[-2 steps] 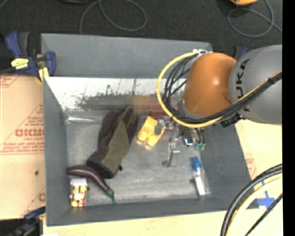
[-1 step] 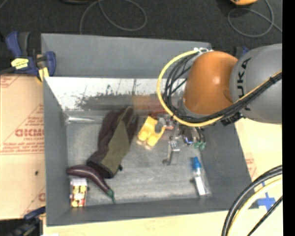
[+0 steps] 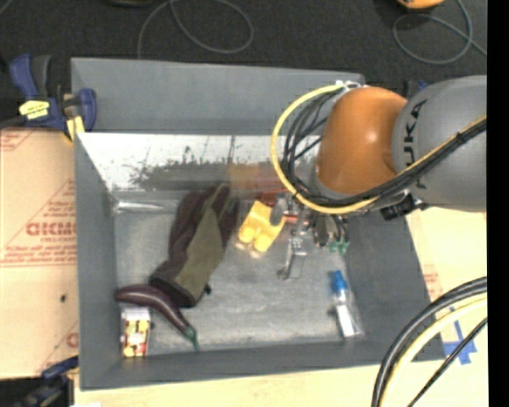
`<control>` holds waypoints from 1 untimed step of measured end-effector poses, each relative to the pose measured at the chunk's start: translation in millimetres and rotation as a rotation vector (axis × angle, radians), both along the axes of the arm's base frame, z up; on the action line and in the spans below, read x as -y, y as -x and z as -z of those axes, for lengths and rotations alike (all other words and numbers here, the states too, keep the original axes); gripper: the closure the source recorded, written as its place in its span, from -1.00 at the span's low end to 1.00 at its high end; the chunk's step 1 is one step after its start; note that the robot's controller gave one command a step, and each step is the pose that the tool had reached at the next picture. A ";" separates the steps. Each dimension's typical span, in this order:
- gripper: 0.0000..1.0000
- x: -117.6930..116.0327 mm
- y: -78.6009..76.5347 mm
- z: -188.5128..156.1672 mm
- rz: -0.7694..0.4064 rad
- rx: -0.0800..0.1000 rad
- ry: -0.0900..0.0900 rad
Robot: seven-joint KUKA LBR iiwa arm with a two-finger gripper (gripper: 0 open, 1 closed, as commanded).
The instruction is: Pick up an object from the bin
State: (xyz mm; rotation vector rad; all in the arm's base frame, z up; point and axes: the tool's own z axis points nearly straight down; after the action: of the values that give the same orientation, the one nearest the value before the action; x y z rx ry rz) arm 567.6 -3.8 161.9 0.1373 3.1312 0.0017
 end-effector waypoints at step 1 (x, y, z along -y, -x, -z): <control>-1.00 5.5 -12.6 14.0 0.120 -0.003 0.000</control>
Offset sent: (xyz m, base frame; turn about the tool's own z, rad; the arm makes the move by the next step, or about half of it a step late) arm 0.0273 0.0046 -0.0315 0.0773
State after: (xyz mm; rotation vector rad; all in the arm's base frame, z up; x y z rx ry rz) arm 580.2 -9.3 147.9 0.3252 3.1199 0.0004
